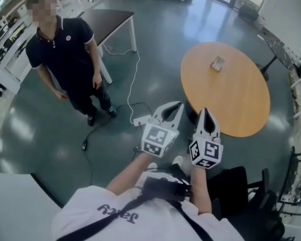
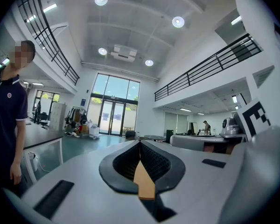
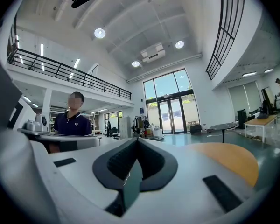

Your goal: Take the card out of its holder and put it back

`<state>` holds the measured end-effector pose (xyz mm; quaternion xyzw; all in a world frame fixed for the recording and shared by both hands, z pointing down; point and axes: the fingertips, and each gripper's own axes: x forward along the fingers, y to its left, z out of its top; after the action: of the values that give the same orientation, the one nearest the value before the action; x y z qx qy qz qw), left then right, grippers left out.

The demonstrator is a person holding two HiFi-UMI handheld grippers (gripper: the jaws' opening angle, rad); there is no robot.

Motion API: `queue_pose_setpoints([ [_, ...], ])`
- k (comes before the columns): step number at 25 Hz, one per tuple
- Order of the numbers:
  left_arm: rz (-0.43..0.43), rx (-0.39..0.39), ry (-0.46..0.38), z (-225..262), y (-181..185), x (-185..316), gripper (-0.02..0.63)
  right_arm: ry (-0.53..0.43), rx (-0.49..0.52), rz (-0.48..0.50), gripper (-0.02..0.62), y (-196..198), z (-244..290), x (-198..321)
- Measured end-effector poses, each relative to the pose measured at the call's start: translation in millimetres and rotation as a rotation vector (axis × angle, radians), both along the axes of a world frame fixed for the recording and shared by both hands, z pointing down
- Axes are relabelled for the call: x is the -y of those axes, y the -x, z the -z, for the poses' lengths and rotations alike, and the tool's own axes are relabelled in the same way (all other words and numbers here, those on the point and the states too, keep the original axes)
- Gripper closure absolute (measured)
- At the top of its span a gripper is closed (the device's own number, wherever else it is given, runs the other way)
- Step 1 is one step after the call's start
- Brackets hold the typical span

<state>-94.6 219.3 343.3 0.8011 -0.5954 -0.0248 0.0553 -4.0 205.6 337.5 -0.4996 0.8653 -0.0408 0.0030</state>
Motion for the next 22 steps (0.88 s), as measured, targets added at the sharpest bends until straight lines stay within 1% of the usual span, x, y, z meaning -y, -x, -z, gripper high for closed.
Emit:
queue_pose_setpoints([
  [3, 0.013, -0.002, 0.016, -3.2, 0.8, 14.7, 0.595, 0.008, 0.002, 0.021, 0.575, 1.8, -2.4, 11.6],
  [8, 0.001, -0.004, 0.025, -0.8, -16.4, 41.8, 0.595, 0.007, 0.006, 0.033, 0.577, -8.8, 2.0, 41.2],
  [12, -0.009, 0.003, 0.016, 2.7, -38.8, 68.2, 0.595, -0.013, 0.011, 0.047, 0.575, -23.4, 10.5, 71.5],
  [17, -0.002, 0.005, -0.004, 9.6, -62.6, 103.8, 0.595, -0.046, 0.007, 0.070, 0.575, -44.3, 20.0, 104.0],
  [22, -0.013, 0.008, 0.002, 6.0, -94.4, 134.0, 0.595, -0.029, -0.002, 0.070, 0.575, -73.7, 13.1, 132.6],
])
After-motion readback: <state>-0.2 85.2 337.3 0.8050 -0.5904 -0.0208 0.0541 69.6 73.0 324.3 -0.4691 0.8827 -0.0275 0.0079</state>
